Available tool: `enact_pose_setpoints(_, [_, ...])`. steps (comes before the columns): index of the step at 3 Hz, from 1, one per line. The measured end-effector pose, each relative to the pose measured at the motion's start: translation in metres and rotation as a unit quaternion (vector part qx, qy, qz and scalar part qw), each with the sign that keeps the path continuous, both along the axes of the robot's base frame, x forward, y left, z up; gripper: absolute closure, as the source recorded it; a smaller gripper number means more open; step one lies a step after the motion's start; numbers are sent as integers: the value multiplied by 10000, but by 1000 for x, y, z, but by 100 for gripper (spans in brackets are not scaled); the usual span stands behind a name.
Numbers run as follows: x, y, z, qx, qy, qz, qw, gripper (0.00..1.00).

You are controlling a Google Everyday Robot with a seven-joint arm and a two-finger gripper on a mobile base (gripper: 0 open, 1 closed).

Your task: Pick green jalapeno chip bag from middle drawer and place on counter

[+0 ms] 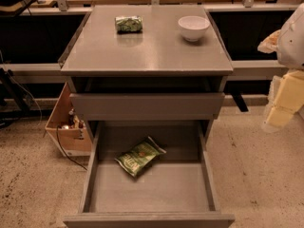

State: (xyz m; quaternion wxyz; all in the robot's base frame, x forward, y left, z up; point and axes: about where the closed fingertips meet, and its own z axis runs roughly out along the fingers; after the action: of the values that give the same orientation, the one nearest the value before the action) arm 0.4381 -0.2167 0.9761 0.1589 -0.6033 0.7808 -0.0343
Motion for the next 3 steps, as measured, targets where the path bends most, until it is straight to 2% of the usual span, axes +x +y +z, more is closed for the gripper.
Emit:
enact_pose_setpoints(1, [0, 0, 0, 0, 0, 0, 10000, 0])
enact_pose_setpoints(2, [18, 11, -43, 375, 149, 281, 9988, 0])
enact_pose_setpoints(3, [38, 23, -96, 858, 367, 565, 9940, 0])
